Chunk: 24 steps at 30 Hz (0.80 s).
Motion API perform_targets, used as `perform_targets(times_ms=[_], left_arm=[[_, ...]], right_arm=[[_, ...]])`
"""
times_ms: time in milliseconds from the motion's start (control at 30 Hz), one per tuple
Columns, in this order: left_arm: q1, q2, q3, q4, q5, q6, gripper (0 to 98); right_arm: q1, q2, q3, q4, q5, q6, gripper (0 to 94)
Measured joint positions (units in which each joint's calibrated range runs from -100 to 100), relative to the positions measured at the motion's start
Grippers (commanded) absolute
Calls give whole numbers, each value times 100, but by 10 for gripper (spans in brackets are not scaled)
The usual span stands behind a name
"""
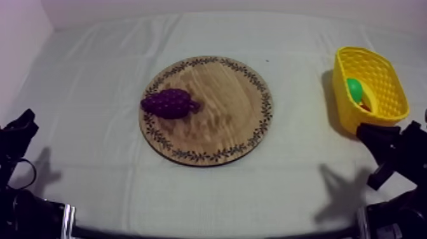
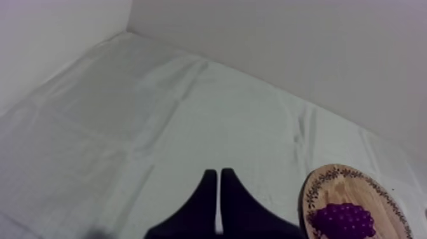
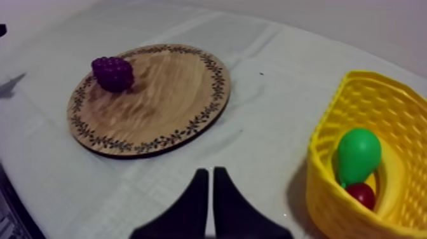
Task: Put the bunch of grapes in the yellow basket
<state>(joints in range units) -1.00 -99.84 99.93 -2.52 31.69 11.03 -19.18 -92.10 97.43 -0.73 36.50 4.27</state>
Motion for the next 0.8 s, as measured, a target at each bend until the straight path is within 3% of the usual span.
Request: perform_targets(times_ms=[333,467,567,800], left_arm=[[0,0,0,0,0,0,0],[0,0,0,0,0,0,0],[0,0,0,0,0,0,0],[0,0,0,0,0,0,0]], right_arm=[[-50,1628,-1515,288,-285,-99,6],[-163,2547,-2551,381,217,-140,6],[-312,3238,-3453,487,776,44,6],[-800,4884,-5716,913,2197,219,6]])
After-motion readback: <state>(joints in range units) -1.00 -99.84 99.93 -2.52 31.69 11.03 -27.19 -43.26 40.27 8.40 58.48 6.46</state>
